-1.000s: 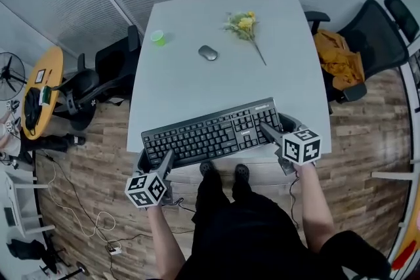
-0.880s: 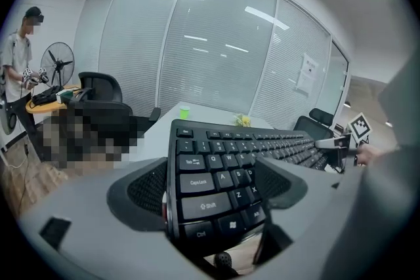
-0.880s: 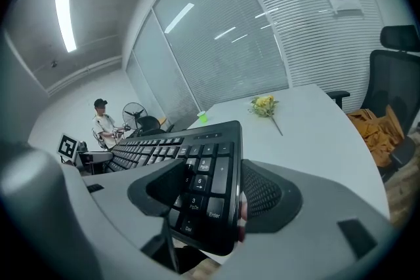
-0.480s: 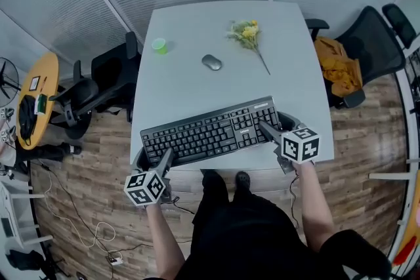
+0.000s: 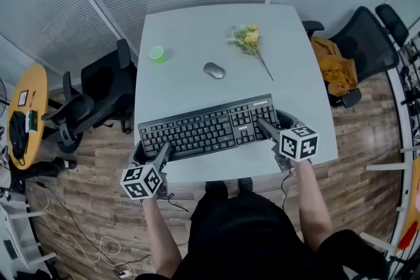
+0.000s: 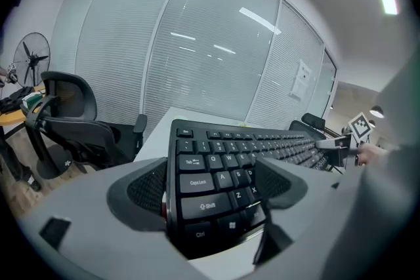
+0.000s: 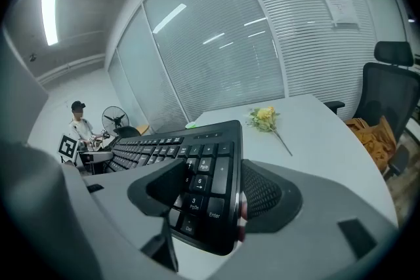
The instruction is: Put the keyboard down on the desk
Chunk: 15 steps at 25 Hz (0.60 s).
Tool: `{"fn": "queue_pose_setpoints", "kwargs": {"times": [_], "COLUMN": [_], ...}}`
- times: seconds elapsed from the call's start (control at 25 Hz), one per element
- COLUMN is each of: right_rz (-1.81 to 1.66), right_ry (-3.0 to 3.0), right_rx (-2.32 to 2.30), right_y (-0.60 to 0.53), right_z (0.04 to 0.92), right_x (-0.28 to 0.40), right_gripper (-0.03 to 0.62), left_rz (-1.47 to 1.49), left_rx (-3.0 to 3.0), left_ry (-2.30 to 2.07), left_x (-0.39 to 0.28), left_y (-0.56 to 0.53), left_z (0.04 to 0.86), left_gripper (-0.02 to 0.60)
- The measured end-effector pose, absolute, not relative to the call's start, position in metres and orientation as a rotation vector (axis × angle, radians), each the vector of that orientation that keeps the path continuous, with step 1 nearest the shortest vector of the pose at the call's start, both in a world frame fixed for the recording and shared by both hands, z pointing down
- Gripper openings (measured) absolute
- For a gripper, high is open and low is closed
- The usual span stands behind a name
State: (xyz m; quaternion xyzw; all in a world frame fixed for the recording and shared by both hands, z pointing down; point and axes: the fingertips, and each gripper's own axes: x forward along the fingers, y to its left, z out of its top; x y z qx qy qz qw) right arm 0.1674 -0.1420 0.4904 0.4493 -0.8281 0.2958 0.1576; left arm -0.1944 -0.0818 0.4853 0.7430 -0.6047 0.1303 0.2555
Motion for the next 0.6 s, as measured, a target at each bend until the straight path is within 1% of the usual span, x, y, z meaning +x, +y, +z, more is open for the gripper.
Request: {"fn": "queue_pose_setpoints", "kwargs": {"times": [0.32, 0.6], "right_rz": [0.887, 0.912], "right_ry": [-2.315, -2.278], "right_rx": [1.338, 1.369], "right_y": [-0.172, -0.176], "right_z": [0.497, 0.515], "right_x": [0.117, 0.097], "right_gripper": [0.275, 0.275], "left_rz": [0.379, 0.405], "left_rx": [2.041, 2.036], "left_ry": [-1.574, -1.542], "left_x": [-0.247, -0.269], "left_y": [-0.130, -0.142], "left_z": [0.495, 0.513], "left_gripper": [0.411, 0.411]}}
